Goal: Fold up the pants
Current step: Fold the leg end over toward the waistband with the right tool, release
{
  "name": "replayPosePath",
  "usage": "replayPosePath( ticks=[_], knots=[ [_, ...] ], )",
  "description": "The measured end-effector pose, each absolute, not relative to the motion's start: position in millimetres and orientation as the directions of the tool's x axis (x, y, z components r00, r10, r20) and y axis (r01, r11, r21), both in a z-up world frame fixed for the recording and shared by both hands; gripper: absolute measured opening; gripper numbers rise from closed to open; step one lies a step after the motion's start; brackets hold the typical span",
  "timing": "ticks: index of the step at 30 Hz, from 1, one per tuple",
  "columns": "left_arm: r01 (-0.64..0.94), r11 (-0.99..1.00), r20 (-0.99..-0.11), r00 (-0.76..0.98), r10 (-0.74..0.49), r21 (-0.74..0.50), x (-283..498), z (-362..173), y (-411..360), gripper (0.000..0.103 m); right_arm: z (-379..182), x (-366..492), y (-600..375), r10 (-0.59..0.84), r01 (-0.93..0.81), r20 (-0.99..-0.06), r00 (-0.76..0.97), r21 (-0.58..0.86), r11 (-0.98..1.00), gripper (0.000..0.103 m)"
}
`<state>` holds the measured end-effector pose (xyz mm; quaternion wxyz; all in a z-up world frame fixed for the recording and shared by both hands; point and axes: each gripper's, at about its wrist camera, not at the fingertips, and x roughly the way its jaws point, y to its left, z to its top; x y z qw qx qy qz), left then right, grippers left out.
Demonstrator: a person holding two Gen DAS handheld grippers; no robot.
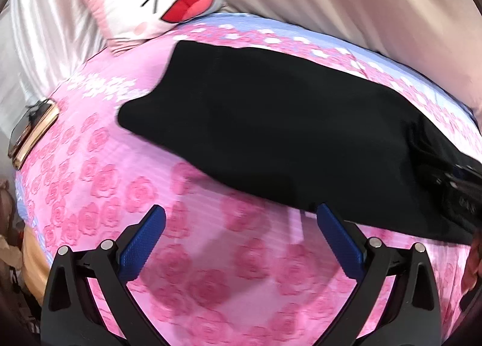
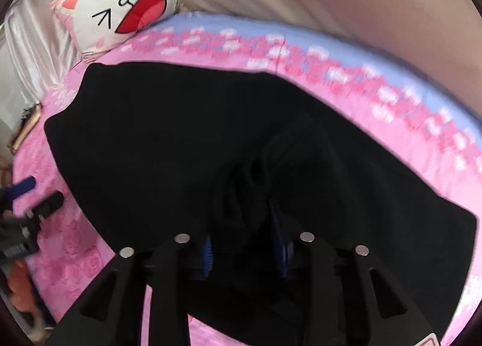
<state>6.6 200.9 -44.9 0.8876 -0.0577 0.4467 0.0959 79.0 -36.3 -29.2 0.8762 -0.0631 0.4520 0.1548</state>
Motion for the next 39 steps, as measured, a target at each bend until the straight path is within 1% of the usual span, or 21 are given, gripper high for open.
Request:
replayPosePath(
  ticks=[2,3,5,8,11,13,15,18,20,21,22,23,25,26,29,32,34,35,36,37,39],
  knots=[
    [-0.243,0.969,-0.803,0.585,0.114,-0.039,6,-44,215,0.098,-10,61,-52,0.258,-0.328,-0.780,0.570,0.071,0.942,0.044],
    [-0.254,0.966,-0.803,0.586,0.108,-0.055,6,-43,223,0.098,5,48,-68,0.255,-0.299,-0.753,0.606,0.080,0.951,0.052],
    [-0.288,0.953,-0.804,0.587,0.096,-0.097,7,-44,240,0.098,21,29,-102,0.198,-0.222,-0.727,0.658,0.064,0.973,0.059],
    [-0.322,0.934,-0.811,0.581,0.068,-0.152,10,-46,260,0.098,30,2,-170,0.081,-0.059,-0.723,0.686,0.055,0.997,0.060],
    [-0.350,0.917,-0.813,0.580,0.053,-0.190,10,-47,270,0.098,13,-21,-235,0.001,0.112,-0.758,0.653,0.098,0.989,0.061],
    [-0.359,0.915,-0.811,0.581,0.066,-0.183,12,-46,266,0.098,-9,-27,-265,0.037,0.171,-0.790,0.612,0.178,0.969,0.061],
    [-0.359,0.916,-0.815,0.576,0.065,-0.180,14,-46,260,0.098,-29,-25,-274,0.036,0.196,-0.809,0.586,0.186,0.963,0.061],
    [-0.346,0.921,-0.817,0.574,0.060,-0.176,13,-43,247,0.098,-49,-17,-277,0.152,0.164,-0.800,0.581,0.298,0.941,0.061],
    [-0.331,0.930,-0.815,0.576,0.065,-0.160,11,-39,236,0.098,-59,-11,-273,0.194,0.141,-0.794,0.576,0.331,0.933,0.062],
    [-0.323,0.934,-0.813,0.578,0.067,-0.153,10,-37,230,0.098,-60,-11,-271,0.193,0.134,-0.787,0.586,0.329,0.935,0.066],
    [-0.308,0.941,-0.811,0.582,0.068,-0.142,9,-34,222,0.098,-61,-10,-267,0.191,0.129,-0.782,0.593,0.326,0.936,0.066],
    [-0.300,0.944,-0.810,0.582,0.070,-0.134,10,-34,216,0.098,-60,-11,-264,0.181,0.124,-0.779,0.601,0.315,0.941,0.051],
    [-0.280,0.953,-0.810,0.582,0.071,-0.117,12,-33,202,0.098,-53,-12,-256,0.160,0.111,-0.771,0.617,0.286,0.952,0.026],
    [-0.276,0.955,-0.812,0.578,0.074,-0.110,13,-30,197,0.098,-47,-10,-255,0.136,0.106,-0.773,0.620,0.253,0.962,0.020],
    [-0.263,0.959,-0.812,0.579,0.072,-0.103,17,-24,187,0.098,-13,-28,-257,0.055,0.092,-0.748,0.662,0.153,0.984,0.015],
    [-0.299,0.948,-0.804,0.587,0.096,-0.106,17,-19,194,0.098,-11,-35,-273,0.023,0.118,-0.757,0.653,0.132,0.984,0.015],
    [-0.335,0.936,-0.811,0.574,0.110,-0.110,25,-19,205,0.098,-30,-24,-272,0.019,0.115,-0.800,0.599,0.110,0.987,0.016],
    [-0.366,0.924,-0.823,0.555,0.121,-0.111,32,-22,213,0.098,-42,-20,-271,0.020,0.114,-0.822,0.569,0.102,0.988,0.023],
    [-0.389,0.913,-0.832,0.542,0.122,-0.119,36,-26,223,0.098,-45,-21,-268,0.001,0.123,-0.807,0.590,0.091,0.988,0.024],
    [-0.408,0.903,-0.837,0.534,0.119,-0.132,41,-30,233,0.098,-43,-23,-265,-0.009,0.128,-0.797,0.604,0.085,0.988,0.027],
    [-0.445,0.881,-0.850,0.517,0.106,-0.161,50,-37,252,0.098,-36,-27,-264,-0.046,0.165,-0.788,0.613,0.071,0.984,0.042]
  ],
)
